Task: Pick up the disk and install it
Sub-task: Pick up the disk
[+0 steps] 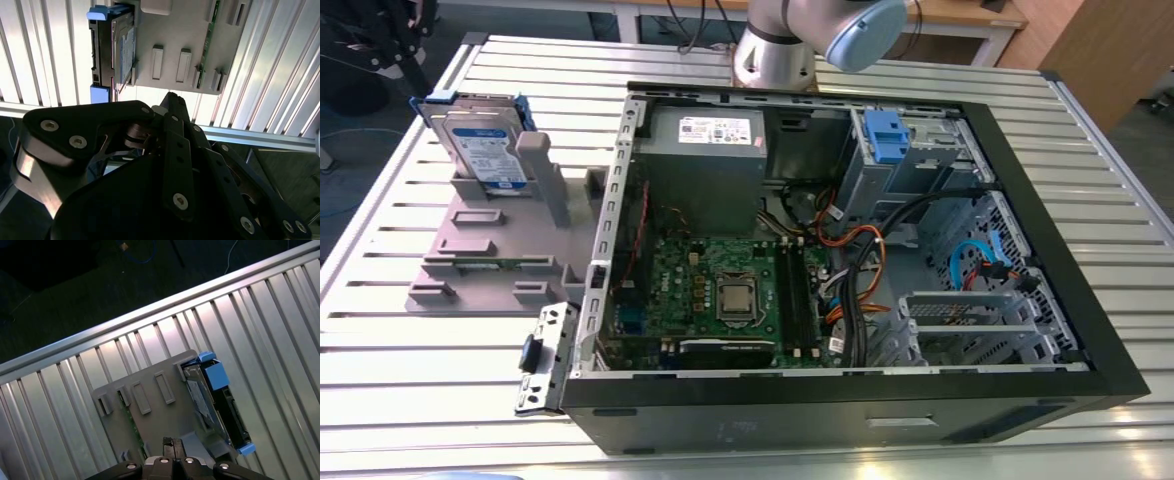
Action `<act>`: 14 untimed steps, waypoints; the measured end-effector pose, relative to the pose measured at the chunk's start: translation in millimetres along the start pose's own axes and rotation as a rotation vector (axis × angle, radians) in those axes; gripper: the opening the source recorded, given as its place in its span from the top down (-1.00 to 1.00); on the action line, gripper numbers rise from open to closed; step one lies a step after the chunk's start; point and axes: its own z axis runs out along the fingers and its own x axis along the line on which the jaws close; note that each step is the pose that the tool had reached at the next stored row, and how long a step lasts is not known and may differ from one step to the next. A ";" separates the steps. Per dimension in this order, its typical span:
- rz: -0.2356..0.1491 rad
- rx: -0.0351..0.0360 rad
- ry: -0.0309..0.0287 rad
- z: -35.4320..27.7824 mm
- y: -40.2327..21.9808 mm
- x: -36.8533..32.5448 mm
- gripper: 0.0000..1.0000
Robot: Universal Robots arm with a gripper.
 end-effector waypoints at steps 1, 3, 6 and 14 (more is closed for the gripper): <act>-0.001 0.0000 0.0001 0.0 0.0 0.0 0.79; -0.002 -0.0001 0.0001 0.0 0.0 0.0 0.79; -0.005 -0.0001 0.0002 0.0 0.0 0.0 0.79; -0.011 -0.0004 0.0005 0.0 0.0 0.0 0.79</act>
